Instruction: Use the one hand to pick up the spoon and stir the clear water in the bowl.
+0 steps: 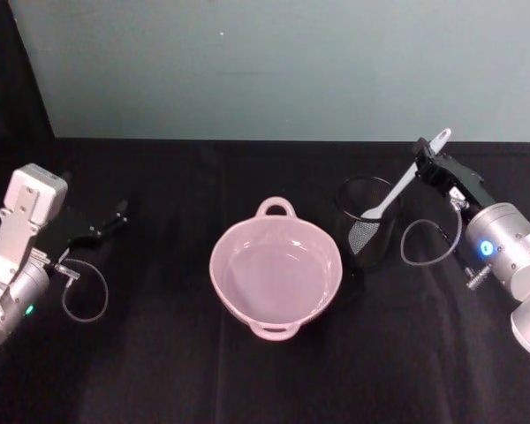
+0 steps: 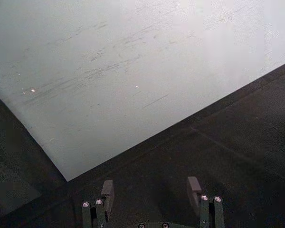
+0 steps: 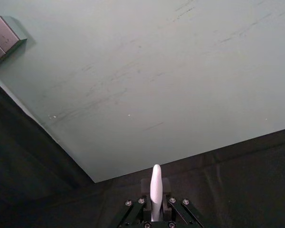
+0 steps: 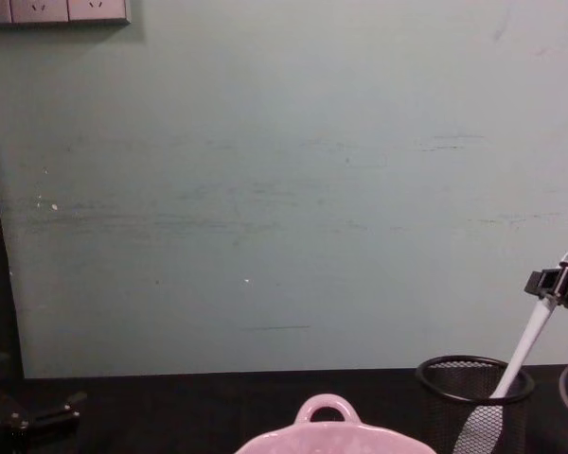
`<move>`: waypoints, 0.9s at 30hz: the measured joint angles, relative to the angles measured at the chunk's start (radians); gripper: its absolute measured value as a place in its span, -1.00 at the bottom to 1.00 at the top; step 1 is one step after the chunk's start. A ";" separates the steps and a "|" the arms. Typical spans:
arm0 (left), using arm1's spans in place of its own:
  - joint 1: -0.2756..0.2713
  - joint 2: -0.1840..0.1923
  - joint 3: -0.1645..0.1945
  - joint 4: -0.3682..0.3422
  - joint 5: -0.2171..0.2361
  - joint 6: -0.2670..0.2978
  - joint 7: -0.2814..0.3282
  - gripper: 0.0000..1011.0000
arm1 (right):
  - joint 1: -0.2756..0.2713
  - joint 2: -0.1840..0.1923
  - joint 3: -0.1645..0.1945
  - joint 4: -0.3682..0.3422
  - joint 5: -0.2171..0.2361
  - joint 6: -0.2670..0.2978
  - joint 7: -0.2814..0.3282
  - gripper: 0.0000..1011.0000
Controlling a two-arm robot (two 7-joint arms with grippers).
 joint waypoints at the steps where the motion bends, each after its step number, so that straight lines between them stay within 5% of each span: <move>1: 0.000 0.000 0.000 0.000 0.000 0.000 0.000 1.00 | 0.000 0.001 -0.002 0.002 0.004 -0.003 0.001 -0.76; 27: 0.000 0.000 0.000 0.000 0.000 0.000 0.000 1.00 | 0.012 0.014 -0.026 0.032 0.034 -0.023 0.013 -0.76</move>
